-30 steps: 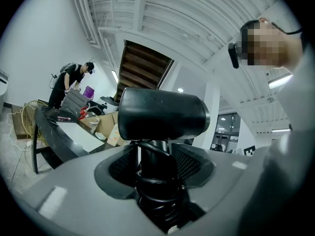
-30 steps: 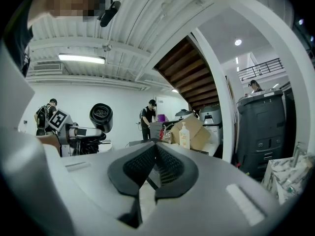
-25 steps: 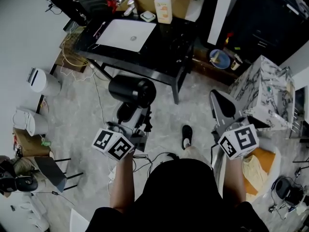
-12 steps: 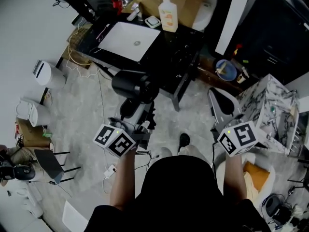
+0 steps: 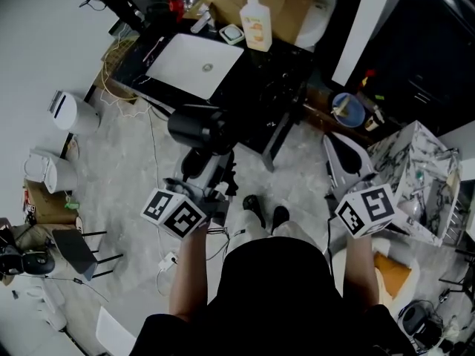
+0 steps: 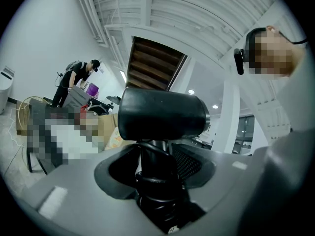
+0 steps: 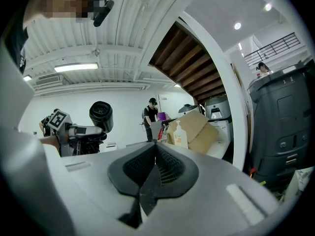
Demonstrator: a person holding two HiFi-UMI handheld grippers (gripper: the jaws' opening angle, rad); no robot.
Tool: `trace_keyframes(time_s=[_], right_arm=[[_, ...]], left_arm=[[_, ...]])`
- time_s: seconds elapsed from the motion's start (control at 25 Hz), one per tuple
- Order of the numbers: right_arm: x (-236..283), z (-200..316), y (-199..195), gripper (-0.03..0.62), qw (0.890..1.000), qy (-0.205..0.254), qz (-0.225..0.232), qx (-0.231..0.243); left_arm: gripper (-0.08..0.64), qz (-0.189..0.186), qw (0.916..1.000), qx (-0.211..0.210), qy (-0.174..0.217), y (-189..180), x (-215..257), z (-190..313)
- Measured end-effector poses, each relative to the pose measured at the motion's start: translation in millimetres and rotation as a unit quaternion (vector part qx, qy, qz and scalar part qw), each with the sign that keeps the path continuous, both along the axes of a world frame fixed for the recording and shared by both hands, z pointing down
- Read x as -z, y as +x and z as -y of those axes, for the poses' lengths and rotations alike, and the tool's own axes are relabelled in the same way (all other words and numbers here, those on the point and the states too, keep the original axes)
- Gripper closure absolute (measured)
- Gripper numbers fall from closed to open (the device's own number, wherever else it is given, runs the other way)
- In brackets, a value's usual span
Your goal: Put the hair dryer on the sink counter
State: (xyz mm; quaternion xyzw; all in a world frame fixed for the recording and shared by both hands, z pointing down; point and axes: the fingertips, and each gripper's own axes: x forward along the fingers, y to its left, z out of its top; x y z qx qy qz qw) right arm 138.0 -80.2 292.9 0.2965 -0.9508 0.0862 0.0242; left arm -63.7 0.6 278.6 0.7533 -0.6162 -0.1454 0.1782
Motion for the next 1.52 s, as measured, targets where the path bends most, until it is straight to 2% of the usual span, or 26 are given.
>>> trace_keyframes(time_s=[0.44,0.8,1.12,1.52], right_arm=[[-5,35,-29,0.583,1.0,-0.008,-0.015,-0.016],[-5,67,-74,0.583,0.999,-0.011,-0.022,-0.044],[-13,94,-97,0.583,0.994,-0.024,-0.036,-0.099],[-35,110,-125,0.583,0.986,-0.05,-0.056,-0.15]], left_arm=[[0.345,-0.012,0.9998,-0.011,-0.013,-37,-14,51],[0.345,0.012,0.9967,-0.066,-0.046,-65,-43,103],[0.345,0.027,0.9863,-0.128,-0.101,-82,-84,148],[0.345,0.037,0.9678,-0.185,-0.167,-99,-138,184]])
